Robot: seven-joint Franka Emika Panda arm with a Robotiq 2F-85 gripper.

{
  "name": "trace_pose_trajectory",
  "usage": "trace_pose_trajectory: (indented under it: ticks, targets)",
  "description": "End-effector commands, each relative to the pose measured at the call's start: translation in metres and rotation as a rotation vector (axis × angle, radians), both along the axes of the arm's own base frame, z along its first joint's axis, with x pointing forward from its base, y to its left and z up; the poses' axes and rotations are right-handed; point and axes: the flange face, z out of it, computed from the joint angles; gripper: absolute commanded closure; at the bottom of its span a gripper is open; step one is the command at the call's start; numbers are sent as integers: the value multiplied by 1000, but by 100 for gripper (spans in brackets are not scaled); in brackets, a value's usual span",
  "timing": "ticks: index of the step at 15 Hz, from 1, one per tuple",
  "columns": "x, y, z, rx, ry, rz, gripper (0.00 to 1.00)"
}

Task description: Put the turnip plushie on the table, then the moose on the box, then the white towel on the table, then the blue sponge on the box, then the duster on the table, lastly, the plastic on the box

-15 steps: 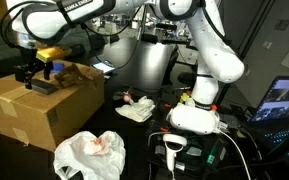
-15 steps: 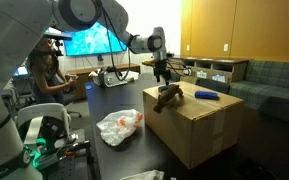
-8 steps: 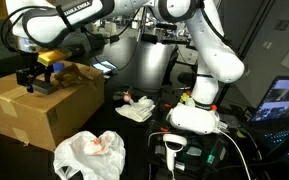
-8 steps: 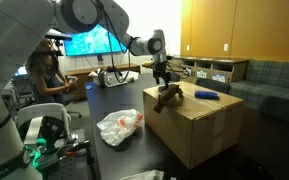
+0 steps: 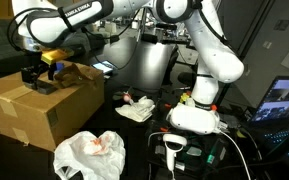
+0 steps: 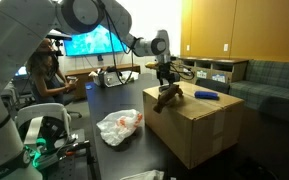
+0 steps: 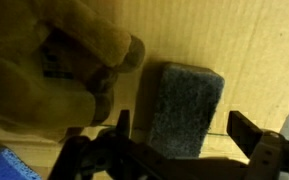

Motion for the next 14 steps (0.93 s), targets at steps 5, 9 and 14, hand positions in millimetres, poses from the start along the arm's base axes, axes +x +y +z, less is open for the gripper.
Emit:
trace_pose_trajectory:
  ticks: [5, 9, 14]
  targets:
    - [8, 4, -11, -1, -2, 41, 0]
    - [9, 1, -20, -3, 20, 52, 16]
    - [6, 1, -6, -16, 10, 69, 58]
